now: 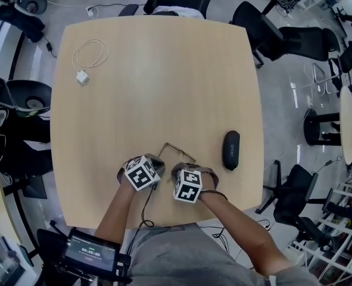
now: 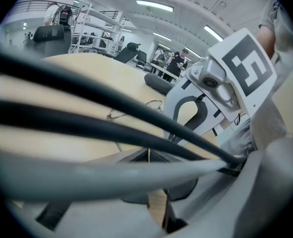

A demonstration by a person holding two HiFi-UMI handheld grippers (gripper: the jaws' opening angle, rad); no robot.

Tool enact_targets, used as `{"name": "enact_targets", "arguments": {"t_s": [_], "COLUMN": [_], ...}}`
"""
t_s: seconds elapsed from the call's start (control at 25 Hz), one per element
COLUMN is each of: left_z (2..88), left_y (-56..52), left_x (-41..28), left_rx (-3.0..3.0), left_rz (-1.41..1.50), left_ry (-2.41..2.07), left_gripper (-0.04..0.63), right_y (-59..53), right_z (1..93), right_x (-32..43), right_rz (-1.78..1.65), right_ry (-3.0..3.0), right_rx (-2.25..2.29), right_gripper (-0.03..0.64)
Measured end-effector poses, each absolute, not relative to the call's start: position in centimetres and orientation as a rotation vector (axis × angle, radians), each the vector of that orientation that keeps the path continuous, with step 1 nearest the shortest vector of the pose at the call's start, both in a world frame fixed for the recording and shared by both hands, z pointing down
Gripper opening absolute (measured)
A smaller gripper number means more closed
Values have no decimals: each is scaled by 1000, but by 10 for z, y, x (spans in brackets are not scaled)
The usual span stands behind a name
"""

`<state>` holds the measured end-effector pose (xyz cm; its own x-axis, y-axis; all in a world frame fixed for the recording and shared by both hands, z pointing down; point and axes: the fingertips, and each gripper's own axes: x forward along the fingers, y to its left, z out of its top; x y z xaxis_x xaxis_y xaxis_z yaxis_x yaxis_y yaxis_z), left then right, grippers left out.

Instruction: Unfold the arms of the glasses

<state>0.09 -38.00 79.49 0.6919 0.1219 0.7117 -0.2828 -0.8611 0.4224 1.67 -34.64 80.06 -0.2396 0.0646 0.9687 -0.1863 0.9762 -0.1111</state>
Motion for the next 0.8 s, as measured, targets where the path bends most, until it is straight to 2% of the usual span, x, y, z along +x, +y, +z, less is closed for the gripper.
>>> {"name": "enact_targets", "arguments": {"t_s": [0.4, 0.8], "left_z": [798, 794], "left_y": [-382, -370], "left_x": [-3, 3], "left_rx": [2368, 2329], "left_rz": [1049, 979], "left_ry": [-224, -304], "left_gripper": [8, 8], "right_y": [-325, -364], "right_z": [804, 795], "right_x": [60, 105], "right_rz": [180, 131], "right_ry": [-1707, -1617], "right_rx": [58, 246], "right_gripper": [28, 28]}}
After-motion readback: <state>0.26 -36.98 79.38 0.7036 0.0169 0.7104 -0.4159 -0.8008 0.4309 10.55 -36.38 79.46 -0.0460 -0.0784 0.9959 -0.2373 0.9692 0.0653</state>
